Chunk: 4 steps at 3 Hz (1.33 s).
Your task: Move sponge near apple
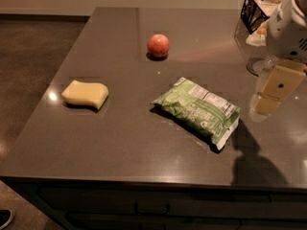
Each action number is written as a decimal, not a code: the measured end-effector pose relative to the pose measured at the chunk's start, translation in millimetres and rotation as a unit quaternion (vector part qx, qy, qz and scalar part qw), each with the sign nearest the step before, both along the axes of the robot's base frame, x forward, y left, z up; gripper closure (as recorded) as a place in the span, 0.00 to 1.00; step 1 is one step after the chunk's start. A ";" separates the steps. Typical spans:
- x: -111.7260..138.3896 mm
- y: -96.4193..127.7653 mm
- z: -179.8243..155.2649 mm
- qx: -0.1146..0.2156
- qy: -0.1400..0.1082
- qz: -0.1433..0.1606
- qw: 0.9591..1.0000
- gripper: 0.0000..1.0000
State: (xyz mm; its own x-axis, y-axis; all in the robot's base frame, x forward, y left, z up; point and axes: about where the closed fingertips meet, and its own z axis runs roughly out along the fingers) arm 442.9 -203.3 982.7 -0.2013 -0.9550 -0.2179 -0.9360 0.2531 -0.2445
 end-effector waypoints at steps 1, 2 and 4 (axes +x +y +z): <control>12.1 43.1 -0.6 0.026 0.005 0.036 0.999 0.00; 20.7 92.2 -4.3 0.054 0.017 0.070 0.996 0.00; 13.6 191.2 -22.6 0.088 0.034 0.113 0.989 0.00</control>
Offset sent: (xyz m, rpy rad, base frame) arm 0.0286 0.1507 -0.0120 0.1732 0.0855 0.2241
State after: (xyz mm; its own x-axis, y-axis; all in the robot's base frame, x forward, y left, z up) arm 456.5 -12.1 960.1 -0.0075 -0.9260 -0.3775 -0.9861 0.0695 -0.1507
